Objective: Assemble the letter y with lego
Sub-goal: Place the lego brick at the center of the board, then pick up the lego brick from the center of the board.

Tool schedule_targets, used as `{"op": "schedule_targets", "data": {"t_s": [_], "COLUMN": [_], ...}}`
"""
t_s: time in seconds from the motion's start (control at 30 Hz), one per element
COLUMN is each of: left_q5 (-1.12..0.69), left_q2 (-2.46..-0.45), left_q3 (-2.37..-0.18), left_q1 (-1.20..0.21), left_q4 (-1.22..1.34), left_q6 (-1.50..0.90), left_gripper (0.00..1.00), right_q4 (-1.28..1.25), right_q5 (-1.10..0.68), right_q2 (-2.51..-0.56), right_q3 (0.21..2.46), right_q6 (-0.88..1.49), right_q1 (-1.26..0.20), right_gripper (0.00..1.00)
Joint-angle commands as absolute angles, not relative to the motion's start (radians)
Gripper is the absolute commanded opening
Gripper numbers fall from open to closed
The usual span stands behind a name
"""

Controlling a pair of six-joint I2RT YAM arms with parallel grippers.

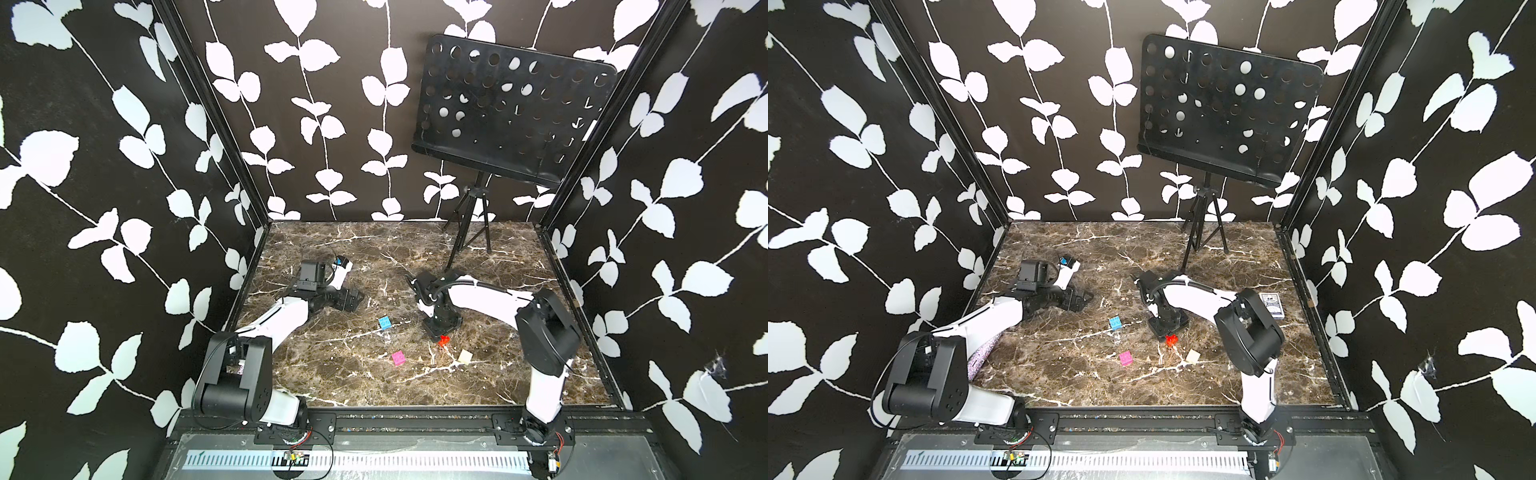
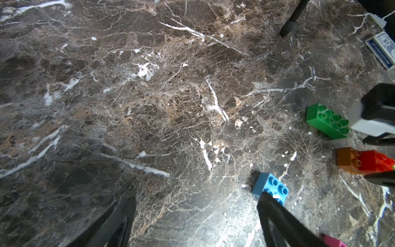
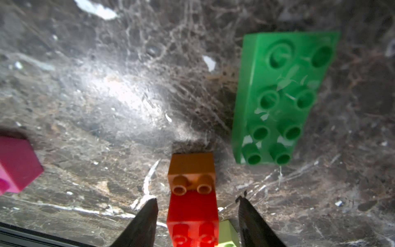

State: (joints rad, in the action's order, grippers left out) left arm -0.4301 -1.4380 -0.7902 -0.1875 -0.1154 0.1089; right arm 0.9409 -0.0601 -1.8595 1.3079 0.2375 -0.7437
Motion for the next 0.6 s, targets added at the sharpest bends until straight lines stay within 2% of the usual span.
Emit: {"op": "schedule_targets", "data": {"t_s": [0.0, 0.27, 0.57], "left_q5": [-0.44, -0.439, -0.434], "left_q2": [-1.431, -1.432, -1.431], "left_q3": [-0.796, -0.795, -0.796], "left_q1": [-0.189, -0.189, -0.188], "left_q4": [-0.132, -0.132, -0.134], "left_q6": [0.11, 0.11, 0.111], "left_gripper": [0.91, 0.91, 0.91], "right_q4": [0.881, 0.83, 0.798], "right_q5": [-0.042, -0.063, -0.041], "right_q2": [-1.848, -1.875, -1.893], "right_q3": [1.27, 1.244, 1.233], "right_q6": [0.298, 0.313, 0.322], "right_q1": [-0.75, -0.754, -0.759], "right_gripper": [0.59, 0.59, 0.5]}}
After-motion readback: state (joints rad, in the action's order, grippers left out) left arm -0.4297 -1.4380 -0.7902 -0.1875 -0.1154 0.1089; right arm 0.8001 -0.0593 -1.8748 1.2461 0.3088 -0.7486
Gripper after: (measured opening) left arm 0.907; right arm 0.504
